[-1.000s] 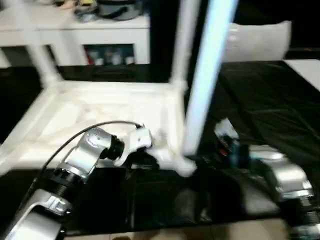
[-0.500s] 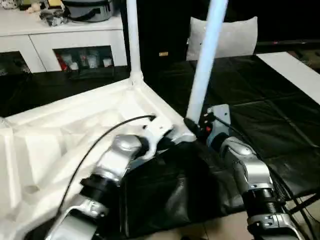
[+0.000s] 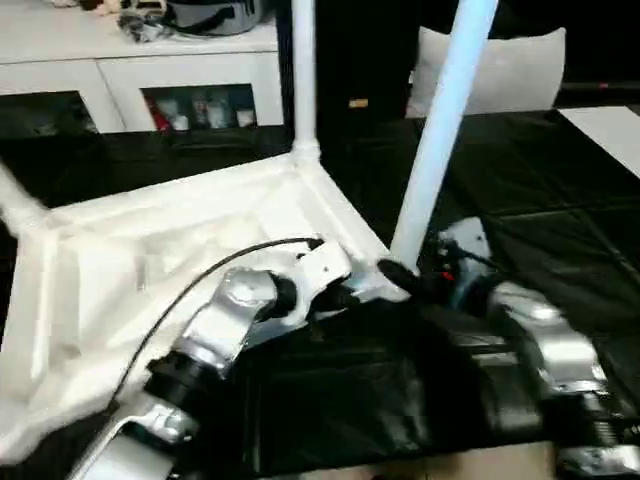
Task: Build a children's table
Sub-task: Rotate leg to tighten
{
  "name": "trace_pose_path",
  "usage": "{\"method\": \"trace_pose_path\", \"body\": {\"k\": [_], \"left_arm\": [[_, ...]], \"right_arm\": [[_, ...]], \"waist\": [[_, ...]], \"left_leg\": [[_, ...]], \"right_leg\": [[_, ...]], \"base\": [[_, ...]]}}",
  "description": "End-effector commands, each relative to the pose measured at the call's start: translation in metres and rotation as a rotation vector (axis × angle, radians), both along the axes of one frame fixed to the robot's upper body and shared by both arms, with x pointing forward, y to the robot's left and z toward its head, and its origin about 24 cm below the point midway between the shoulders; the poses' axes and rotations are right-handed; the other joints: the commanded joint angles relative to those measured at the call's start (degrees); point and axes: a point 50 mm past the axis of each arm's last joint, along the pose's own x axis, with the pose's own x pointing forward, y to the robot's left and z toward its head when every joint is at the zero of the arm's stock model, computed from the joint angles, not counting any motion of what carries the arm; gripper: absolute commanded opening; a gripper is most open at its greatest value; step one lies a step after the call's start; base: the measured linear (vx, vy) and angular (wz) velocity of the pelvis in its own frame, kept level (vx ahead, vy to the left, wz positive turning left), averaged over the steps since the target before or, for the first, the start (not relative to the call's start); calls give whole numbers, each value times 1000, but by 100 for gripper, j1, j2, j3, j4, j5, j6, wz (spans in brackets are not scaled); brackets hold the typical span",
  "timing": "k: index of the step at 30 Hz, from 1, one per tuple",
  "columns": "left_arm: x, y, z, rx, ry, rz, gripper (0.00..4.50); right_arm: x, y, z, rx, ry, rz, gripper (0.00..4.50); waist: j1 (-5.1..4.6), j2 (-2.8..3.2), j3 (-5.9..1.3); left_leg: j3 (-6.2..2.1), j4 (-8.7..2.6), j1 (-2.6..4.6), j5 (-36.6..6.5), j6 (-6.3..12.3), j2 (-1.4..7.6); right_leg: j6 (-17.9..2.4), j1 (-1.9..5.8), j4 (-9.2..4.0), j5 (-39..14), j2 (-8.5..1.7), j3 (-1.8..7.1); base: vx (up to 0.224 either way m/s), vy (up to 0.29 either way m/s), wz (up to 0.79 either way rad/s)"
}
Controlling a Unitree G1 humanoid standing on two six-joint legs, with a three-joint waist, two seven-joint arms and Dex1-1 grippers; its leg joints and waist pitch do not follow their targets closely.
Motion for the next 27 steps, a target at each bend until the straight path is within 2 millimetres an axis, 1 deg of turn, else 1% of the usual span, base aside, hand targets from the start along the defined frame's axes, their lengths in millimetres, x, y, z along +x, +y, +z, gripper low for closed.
{"method": "trace_pose_path", "body": {"k": [1, 2, 3, 4, 5, 8, 9, 11, 12, 13, 14, 15, 16, 17, 18, 19, 21, 22, 23, 24, 27], "left_arm": [[-9, -3, 2, 10, -11, -149, 0], [-9, -3, 2, 10, -11, -149, 0], [-12, 3, 0, 31, -8, -195, 0], [-14, 8, -1, 48, -3, -236, 0], [-17, 15, -3, 73, 8, -285, 0], [-18, 19, -4, 92, 15, -318, 0], [-18, 22, -4, 100, 19, -335, 0], [-19, 28, -4, 125, 25, -384, 0], [-19, 30, -4, 134, 24, -398, 0], [-20, 31, -3, 140, 22, -416, 0], [-20, 31, -3, 142, 21, -422, 0], [-21, 32, -3, 145, 27, -449, 0], [-22, 32, -3, 146, 31, -472, 0], [-23, 32, -3, 145, 33, -478, 0], [-24, 32, -3, 144, 36, -492, 0], [-25, 31, -3, 141, 40, -514, 0], [-26, 29, -2, 132, 42, -530, 0], [-27, 27, -1, 122, 45, -546, 0], [-27, 27, -1, 121, 46, -549, 0], [-27, 26, -1, 118, 49, -556, 0], [-28, 25, -1, 114, 54, -572, 0]], "right_arm": [[-8, -4, 9, 14, -13, 139, 403], [-8, -4, 9, 14, -13, 139, 403], [-12, -9, 11, -1, -7, 202, 403], [-14, -13, 13, -12, 2, 253, 403], [-18, -15, 15, -18, 10, 319, 403], [-20, -17, 15, -26, 17, 366, 403], [-22, -17, 15, -34, 25, 395, 403], [-26, -18, 14, -51, 63, 475, 403], [-27, -18, 14, -59, 80, 504, 403], [-28, -18, 13, -60, 97, 527, 403], [-28, -18, 13, -61, 103, 533, 403], [-29, -16, 12, -52, 119, 556, 403], [-29, -15, 12, -43, 130, 571, 386], [-29, -14, 11, -41, 133, 576, 386], [-29, -13, 11, -37, 139, 585, 386], [-29, -11, 10, -30, 146, 603, 386], [-29, -9, 9, -27, 151, 619, 358], [-29, -8, 8, -18, 160, 639, 346], [-29, -7, 8, -18, 160, 641, 339], [-29, -6, 7, -17, 160, 647, 339], [-28, -4, 6, -7, 161, 650, 307]], "waist": [[27, -42, -377], [31, -48, -371], [45, 9, -369], [53, -20, -383], [59, -25, -379], [80, -27, -374], [90, -30, -373], [112, -34, -372], [123, -30, -378], [139, -100, -380], [138, -86, -380], [129, -91, -375], [128, -92, -374], [131, -113, -372], [132, -100, -373], [133, -102, -374], [141, -101, -377], [148, -118, -380], [157, -112, -383], [174, -104, -382], [209, -113, -384]], "left_leg": [[85, -375, 10, -885, 493, 32], [81, -380, 6, -913, 501, 26], [62, -389, -6, -943, 475, 34], [60, -384, -4, -974, 480, 36], [64, -388, -3, -991, 495, 40], [72, -383, -6, -1014, 493, 38], [73, -386, -4, -997, 465, 38], [75, -385, 3, -1008, 464, 27], [75, -384, 4, -999, 464, 37], [72, -390, -7, -917, 492, 44], [71, -390, -8, -905, 480, 52], [79, -387, -2, -924, 470, 47], [77, -390, -5, -940, 455, 46], [83, -388, 1, -951, 455, 44], [76, -393, -3, -941, 446, 44], [82, -389, -4, -925, 447, 42], [82, -390, 3, -898, 441, 51], [87, -388, 3, -883, 441, 54], [83, -388, -4, -868, 439, 54], [87, -387, 11, -855, 439, 63], [89, -392, 6, -829, 422, 66]], "right_leg": [[-463, 402, -482, -2217, -308, 307], [-467, 406, -489, -2239, -304, 302], [-487, 416, -471, -2250, -308, 299], [-485, 423, -474, -2214, -304, 293], [-507, 421, -469, -2180, -307, 307], [-550, 415, -462, -2200, -308, 301], [-548, 420, -461, -2242, -312, 302], [-522, 425, -477, -2334, -303, 289], [-525, 427, -468, -2313, -303, 295], [-530, 428, -439, -2291, -311, 304], [-536, 428, -435, -2285, -319, 309], [-517, 416, -453, -2346, -315, 304], [-500, 418, -458, -2401, -318, 300], [-487, 415, -469, -2433, -318, 300], [-483, 418, -460, -2455, -320, 298], [-471, 416, -470, -2459, -320, 301], [-492, 405, -457, -2436, -322, 306], [-504, 406, -458, -2430, -326, 308], [-513, 413, -444, -2415, -329, 307], [-518, 398, -447, -2397, -329, 315], [-527, 404, -436, -2363, -332, 321]], "base": [[0, 0, 0], [0, 0, 0], [0, 0, 0], [0, 0, 0], [0, 0, 0], [0, 0, 0], [0, 0, 0], [0, 0, 0], [0, 0, 0], [0, 0, 0], [0, 0, 0], [0, 0, 0], [0, 0, 0], [0, 0, 0], [0, 0, 0], [0, 0, 0], [0, 0, 0], [0, 0, 0], [0, 0, 0], [0, 0, 0], [0, 0, 0]]}}
